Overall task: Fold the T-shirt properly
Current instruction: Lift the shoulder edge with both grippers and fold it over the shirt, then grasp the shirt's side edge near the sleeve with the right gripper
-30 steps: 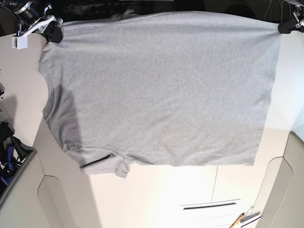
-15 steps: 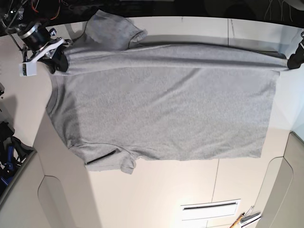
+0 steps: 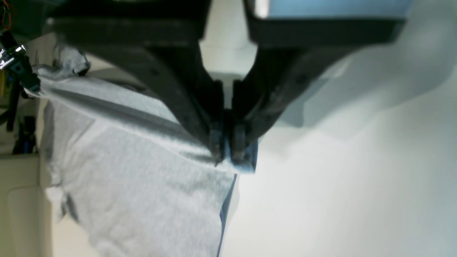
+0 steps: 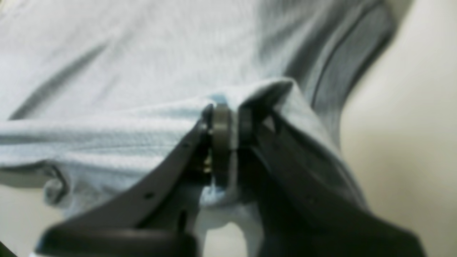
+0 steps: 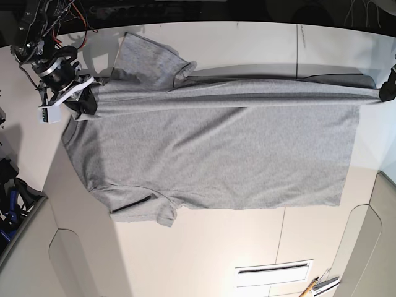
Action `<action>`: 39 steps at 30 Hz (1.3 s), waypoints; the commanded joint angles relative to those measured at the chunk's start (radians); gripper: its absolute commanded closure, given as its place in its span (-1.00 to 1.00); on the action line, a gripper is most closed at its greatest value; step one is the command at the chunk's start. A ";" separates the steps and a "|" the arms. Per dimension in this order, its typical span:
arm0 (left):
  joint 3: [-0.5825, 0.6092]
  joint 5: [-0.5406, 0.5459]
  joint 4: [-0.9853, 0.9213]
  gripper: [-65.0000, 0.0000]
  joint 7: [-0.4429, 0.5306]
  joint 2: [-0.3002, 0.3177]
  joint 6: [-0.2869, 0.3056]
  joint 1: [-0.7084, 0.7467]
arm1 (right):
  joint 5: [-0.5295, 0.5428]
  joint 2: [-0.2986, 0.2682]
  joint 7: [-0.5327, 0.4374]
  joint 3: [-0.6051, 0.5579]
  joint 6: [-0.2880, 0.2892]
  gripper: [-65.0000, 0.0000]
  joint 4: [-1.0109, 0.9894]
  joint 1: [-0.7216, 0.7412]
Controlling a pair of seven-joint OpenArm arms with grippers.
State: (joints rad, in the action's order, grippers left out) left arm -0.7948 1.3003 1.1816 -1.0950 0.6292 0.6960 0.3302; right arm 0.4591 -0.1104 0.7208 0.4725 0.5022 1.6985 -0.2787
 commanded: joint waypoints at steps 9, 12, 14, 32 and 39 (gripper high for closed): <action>0.110 -0.196 0.012 1.00 0.143 0.028 0.002 -0.095 | 0.001 -0.011 -0.033 0.006 -0.008 1.00 -0.024 0.009; 0.115 -0.205 0.012 1.00 0.148 0.028 0.002 -0.100 | 0.001 -0.011 -0.033 0.006 -0.008 1.00 -0.024 0.010; 0.115 -0.205 0.012 1.00 0.148 0.028 0.002 -0.100 | 0.014 -0.011 -0.033 0.007 -0.008 1.00 -0.023 0.010; 0.046 -0.174 0.013 0.06 0.137 0.180 0.002 -0.100 | 0.315 -0.010 0.152 0.208 0.027 0.04 0.263 -0.150; 0.046 -0.174 0.013 0.06 0.138 0.217 0.002 -0.100 | 0.376 0.011 0.156 0.152 0.029 0.04 0.254 -0.349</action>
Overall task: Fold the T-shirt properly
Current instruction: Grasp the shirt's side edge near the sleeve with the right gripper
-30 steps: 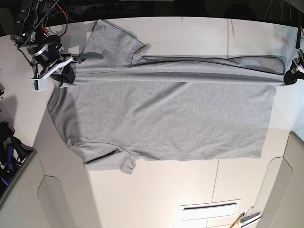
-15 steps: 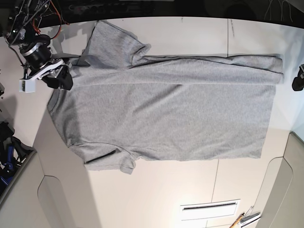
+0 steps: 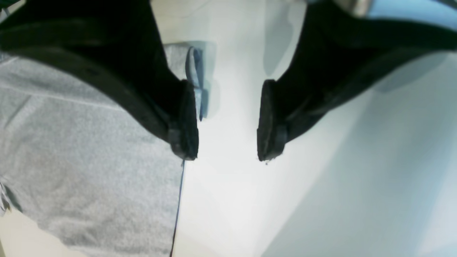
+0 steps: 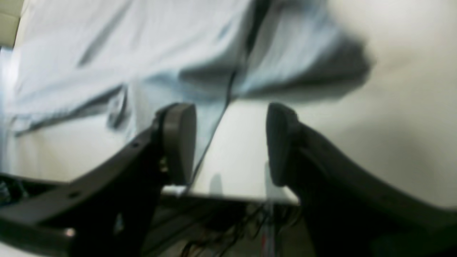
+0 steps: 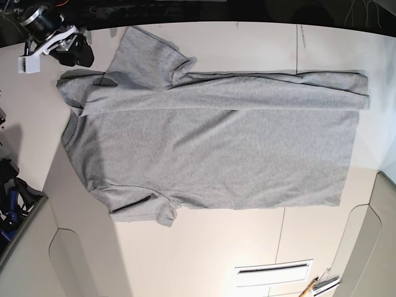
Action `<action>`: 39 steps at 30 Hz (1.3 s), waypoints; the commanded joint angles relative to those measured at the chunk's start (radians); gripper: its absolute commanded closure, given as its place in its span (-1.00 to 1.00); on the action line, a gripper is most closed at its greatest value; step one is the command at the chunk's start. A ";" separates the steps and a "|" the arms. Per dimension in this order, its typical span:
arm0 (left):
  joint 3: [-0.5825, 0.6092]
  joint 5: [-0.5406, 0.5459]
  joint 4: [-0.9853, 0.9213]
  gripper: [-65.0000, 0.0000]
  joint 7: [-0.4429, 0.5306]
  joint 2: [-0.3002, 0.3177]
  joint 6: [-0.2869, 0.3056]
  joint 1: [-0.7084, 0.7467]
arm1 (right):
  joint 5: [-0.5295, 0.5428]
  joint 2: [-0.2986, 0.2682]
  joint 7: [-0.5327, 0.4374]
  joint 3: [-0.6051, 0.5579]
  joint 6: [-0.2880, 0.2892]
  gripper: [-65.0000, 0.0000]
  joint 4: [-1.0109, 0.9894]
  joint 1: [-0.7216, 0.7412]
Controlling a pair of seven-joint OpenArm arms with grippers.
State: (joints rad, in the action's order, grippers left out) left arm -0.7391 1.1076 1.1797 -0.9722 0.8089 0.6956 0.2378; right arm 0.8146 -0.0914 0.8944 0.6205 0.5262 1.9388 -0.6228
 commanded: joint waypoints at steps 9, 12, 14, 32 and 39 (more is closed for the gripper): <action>-0.010 0.035 0.014 0.06 0.014 0.045 0.003 -0.008 | 0.025 -0.008 -0.019 -0.200 0.005 0.04 -0.132 -0.018; -0.010 0.035 0.014 0.06 0.014 0.045 0.003 -0.008 | 0.006 -0.008 -0.019 -0.278 0.003 0.04 -0.173 -0.018; -0.010 0.036 0.014 0.06 0.014 0.045 0.003 -0.008 | 0.004 -0.008 -0.018 -0.319 0.001 0.04 -0.186 -0.018; -0.010 0.036 0.014 0.06 0.014 0.045 0.003 -0.008 | 0.016 -0.008 -0.012 -0.374 0.024 1.00 -0.103 0.009; -0.010 0.037 0.014 0.06 0.015 0.045 0.003 -0.008 | 0.000 -0.006 -0.043 -0.374 0.044 1.00 -0.067 0.154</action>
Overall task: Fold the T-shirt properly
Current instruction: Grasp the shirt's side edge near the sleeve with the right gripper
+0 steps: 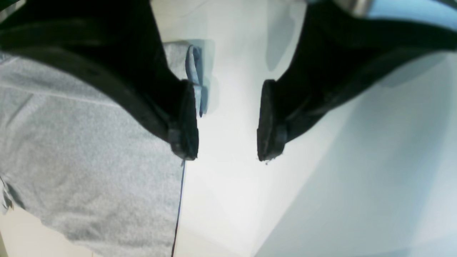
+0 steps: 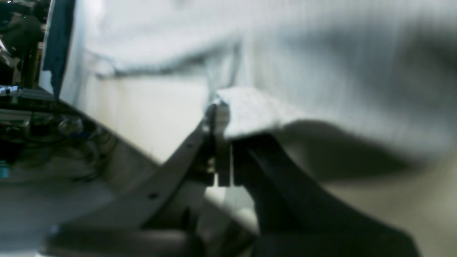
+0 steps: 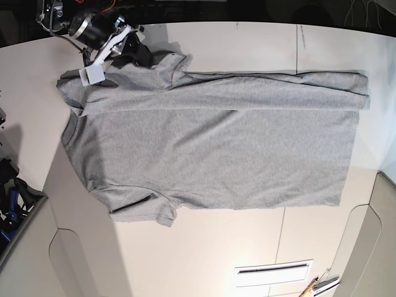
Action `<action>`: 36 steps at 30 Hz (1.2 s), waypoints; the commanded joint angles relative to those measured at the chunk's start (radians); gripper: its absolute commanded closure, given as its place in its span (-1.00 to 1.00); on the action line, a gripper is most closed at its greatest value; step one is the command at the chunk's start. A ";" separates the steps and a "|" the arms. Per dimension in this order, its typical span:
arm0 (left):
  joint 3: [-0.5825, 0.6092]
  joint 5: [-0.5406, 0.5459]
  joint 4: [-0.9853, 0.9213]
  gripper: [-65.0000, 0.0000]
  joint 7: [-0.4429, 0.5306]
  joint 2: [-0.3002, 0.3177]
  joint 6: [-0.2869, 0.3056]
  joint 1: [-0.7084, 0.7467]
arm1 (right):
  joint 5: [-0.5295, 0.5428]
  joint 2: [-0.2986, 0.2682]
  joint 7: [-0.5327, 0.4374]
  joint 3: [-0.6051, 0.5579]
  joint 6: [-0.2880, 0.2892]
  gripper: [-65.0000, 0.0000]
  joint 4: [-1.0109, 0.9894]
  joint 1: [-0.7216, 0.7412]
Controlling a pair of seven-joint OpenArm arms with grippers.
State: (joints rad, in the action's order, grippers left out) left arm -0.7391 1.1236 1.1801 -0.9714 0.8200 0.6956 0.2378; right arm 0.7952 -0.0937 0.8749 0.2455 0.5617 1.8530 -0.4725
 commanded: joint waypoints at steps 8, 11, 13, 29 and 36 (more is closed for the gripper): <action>-0.010 0.024 0.014 0.06 0.014 0.033 0.003 -0.008 | -0.189 0.014 -0.112 -0.061 0.011 1.00 -0.015 0.295; -0.010 0.024 0.014 0.06 0.014 0.033 0.003 -0.008 | -0.260 0.014 -0.148 -0.109 0.010 1.00 -0.051 0.378; -0.010 0.024 0.014 0.06 0.014 0.033 0.003 -0.008 | -0.292 0.014 -0.172 -0.137 0.007 0.92 -0.077 0.421; -0.009 0.030 0.014 0.06 0.014 0.011 0.003 -0.008 | -0.314 0.005 -0.005 -0.111 -0.009 0.80 -0.078 0.562; -0.005 0.115 0.024 0.39 -0.040 -0.020 0.003 -0.008 | -0.181 0.005 0.136 0.092 -0.008 1.00 0.056 0.439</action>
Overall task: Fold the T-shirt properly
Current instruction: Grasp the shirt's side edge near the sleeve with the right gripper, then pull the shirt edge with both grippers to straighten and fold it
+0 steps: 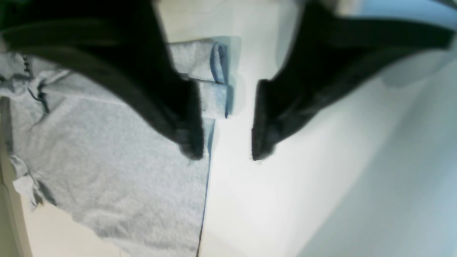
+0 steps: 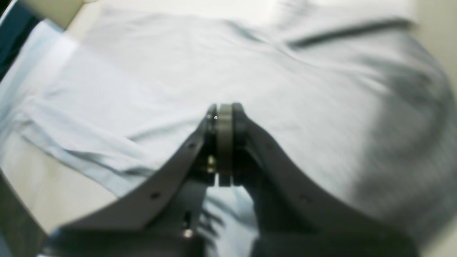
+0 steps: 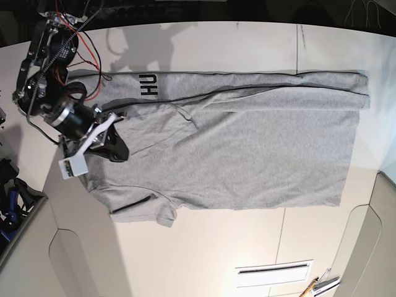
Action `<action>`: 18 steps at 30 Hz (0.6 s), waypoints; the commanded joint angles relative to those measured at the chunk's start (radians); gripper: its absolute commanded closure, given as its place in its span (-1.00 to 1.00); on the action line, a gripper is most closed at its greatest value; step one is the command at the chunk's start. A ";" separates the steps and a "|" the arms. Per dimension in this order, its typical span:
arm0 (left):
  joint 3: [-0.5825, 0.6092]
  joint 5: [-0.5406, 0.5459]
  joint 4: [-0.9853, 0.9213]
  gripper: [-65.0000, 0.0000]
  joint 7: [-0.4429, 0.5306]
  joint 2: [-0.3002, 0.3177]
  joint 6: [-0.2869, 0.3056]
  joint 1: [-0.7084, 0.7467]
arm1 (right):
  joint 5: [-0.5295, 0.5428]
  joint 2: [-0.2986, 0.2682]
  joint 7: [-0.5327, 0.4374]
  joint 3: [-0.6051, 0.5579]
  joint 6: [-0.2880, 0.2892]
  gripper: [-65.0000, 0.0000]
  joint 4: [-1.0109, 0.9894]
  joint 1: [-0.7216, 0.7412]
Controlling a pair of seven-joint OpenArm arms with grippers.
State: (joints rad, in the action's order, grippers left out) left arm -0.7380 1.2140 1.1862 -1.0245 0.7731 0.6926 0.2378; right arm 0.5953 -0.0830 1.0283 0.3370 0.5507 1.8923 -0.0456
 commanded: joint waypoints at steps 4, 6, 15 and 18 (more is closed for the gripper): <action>-0.003 0.026 0.049 0.82 -0.002 -0.008 0.006 -0.008 | 0.052 -0.006 -0.018 0.122 0.003 1.00 0.088 -0.085; 0.017 0.045 0.063 0.88 -0.030 -0.024 0.006 -0.008 | 0.058 -0.005 -0.017 0.161 0.003 1.00 0.088 -0.127; 0.283 0.005 0.073 0.91 -0.045 -0.039 0.006 -0.037 | -0.060 -0.007 -0.100 0.180 0.003 1.00 -0.035 -0.164; 0.334 -0.031 0.073 0.91 -0.045 -0.040 0.006 -0.041 | -0.080 -0.027 -0.104 0.179 -0.005 1.00 -0.115 -0.143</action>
State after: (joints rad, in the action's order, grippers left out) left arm -0.3943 1.1702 1.2461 -1.0805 0.7071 0.6922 0.2024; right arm 0.5045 -0.0959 0.9455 0.5121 0.5442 1.7599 -0.1974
